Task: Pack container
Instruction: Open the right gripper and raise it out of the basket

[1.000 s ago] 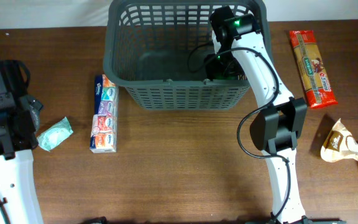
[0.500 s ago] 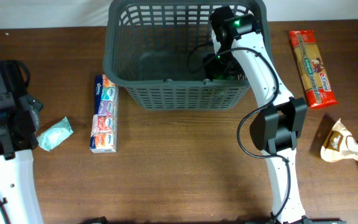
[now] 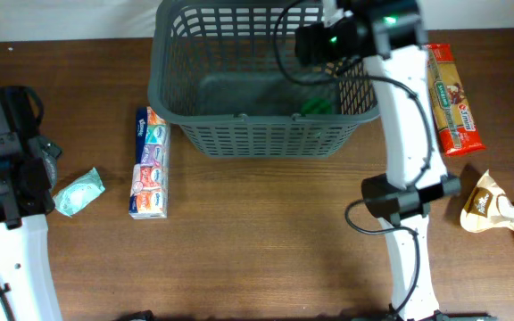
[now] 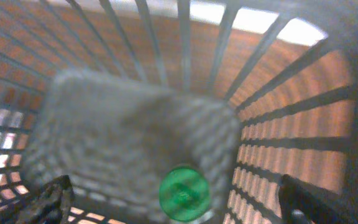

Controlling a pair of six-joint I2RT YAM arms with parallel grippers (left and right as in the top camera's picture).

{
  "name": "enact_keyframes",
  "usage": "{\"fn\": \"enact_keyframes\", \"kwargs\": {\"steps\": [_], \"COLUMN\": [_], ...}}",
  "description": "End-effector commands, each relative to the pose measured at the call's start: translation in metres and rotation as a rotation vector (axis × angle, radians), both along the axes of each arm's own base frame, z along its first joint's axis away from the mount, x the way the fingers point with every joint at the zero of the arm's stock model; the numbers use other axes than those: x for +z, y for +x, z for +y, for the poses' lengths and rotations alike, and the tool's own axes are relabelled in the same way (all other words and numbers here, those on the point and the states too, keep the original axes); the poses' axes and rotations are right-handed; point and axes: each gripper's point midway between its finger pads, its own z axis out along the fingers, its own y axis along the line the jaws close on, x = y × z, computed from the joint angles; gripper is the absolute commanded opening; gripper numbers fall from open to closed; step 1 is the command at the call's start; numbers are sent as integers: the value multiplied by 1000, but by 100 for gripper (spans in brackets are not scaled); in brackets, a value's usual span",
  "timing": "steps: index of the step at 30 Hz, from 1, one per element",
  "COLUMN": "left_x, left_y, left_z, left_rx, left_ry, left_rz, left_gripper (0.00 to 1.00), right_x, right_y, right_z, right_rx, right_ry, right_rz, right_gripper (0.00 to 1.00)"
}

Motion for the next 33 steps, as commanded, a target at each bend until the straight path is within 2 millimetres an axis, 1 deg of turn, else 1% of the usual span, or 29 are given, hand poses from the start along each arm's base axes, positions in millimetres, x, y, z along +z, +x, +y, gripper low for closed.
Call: {"fn": "enact_keyframes", "kwargs": {"steps": [1,4,6,7,8,10,13,15,17,19,21,24,27,28,29,33], "left_x": [2,2,2,2,2,2,2,2,2,2,2,2,2,2,2,2], "left_y": [0,0,0,0,0,0,0,0,0,0,0,0,0,0,0,0], "left_z": [1,1,1,1,1,1,1,1,1,1,1,1,1,1,1,1], "left_rx": [1,1,1,1,1,1,1,1,1,1,1,1,1,1,1,1], "left_ry": [-1,-1,-1,-1,-1,0,-1,-1,-1,-1,-1,-1,0,-1,-1,-1], "left_rz": [-4,-4,-4,-4,-4,-4,-4,-4,-4,-4,-4,-4,-4,-4,-4,-4], "left_gripper": [99,99,99,99,99,99,99,99,99,99,99,99,99,99,99,99], "right_x": [71,100,114,120,123,137,158,172,185,193,198,197,184,176,168,114], "right_y": [-22,-39,-52,-61,-67,-77,-95,-108,-121,-131,-140,-153,-170,-176,-181,-206], "right_z": [-36,-76,-102,-120,-130,-149,-157,-158,-165,-178,-200,-233,-269,-280,-287,-321], "right_rx": [-98,-236,-309,-366,-393,-423,-406,-384,-382,-405,-512,-714,-970,-1057,-1114,-1427], "right_ry": [10,-3,-7,-6,-8,17,93,146,153,106,94,108,142,163,178,251], "right_rz": [-156,-210,-230,-232,-231,-259,-298,-326,-362,-395,-412,-406,-368,-340,-315,-146], "right_gripper": [99,99,99,99,99,99,99,99,99,99,99,99,99,99,99,99]}}
